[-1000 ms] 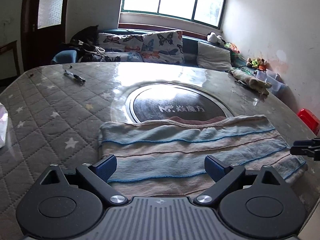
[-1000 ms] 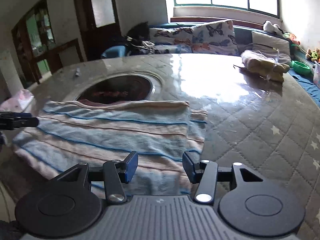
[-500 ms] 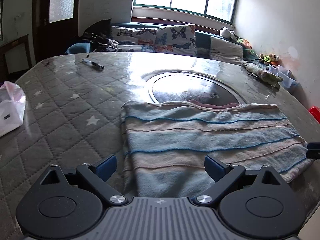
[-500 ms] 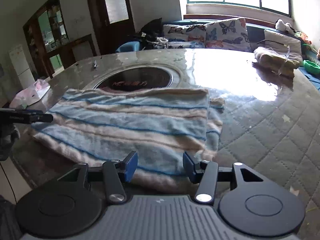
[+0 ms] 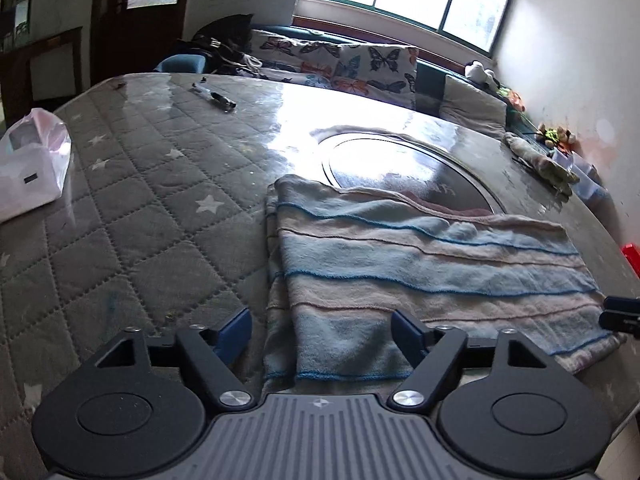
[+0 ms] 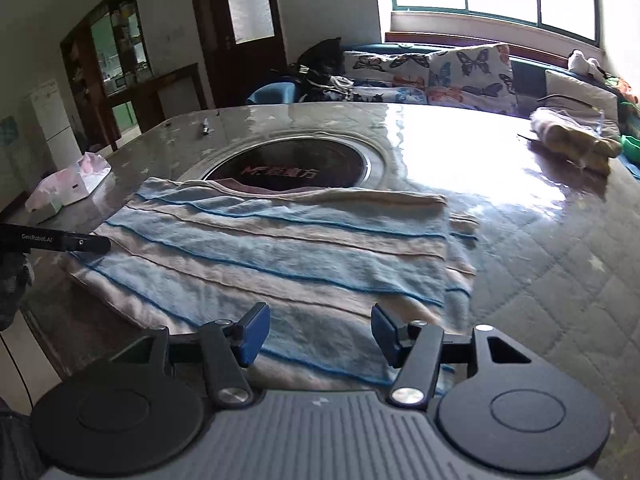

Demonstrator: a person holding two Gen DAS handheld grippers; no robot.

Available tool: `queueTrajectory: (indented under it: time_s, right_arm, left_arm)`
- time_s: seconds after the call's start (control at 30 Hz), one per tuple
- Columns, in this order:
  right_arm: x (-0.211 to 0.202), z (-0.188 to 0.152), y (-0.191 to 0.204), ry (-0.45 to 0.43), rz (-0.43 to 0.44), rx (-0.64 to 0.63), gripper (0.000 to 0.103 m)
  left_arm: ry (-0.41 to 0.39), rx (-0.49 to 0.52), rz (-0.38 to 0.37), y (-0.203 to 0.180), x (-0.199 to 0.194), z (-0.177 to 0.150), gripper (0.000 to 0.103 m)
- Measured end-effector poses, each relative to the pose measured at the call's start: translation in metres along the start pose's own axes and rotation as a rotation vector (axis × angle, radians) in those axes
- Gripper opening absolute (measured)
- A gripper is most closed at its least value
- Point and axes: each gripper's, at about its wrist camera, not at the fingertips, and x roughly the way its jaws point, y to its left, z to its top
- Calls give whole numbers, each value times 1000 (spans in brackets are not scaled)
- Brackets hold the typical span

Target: Fold clothes

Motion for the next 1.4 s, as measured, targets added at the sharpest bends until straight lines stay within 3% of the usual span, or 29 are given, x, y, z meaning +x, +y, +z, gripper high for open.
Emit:
queueTrajectory:
  time_s: [0.13, 0.77, 0.97, 1.1, 1.13, 1.23, 1.4]
  right_arm:
    - [8, 4, 4, 3, 17, 0, 58]
    - [21, -5, -4, 27, 18, 24, 64]
    - [22, -5, -1, 26, 13, 20, 67]
    - [21, -3, -1, 24, 10, 28, 67]
    - [21, -3, -1, 24, 10, 30, 67]
    - [21, 0, -2, 27, 13, 56, 67]
    - [21, 12, -9, 31, 56, 146, 66]
  left_arm:
    - [1, -18, -24, 5, -1, 1, 56]
    - [-49, -140, 14, 31, -11, 4, 53]
    - [-15, -70, 7, 18, -4, 4, 53]
    - [-7, -78, -18, 16, -1, 5, 40]
    - [-2, -100, -36, 18, -1, 6, 29]
    - [4, -176, -89, 25, -5, 9, 16]
    - [-61, -181, -167, 14, -29, 21, 10]
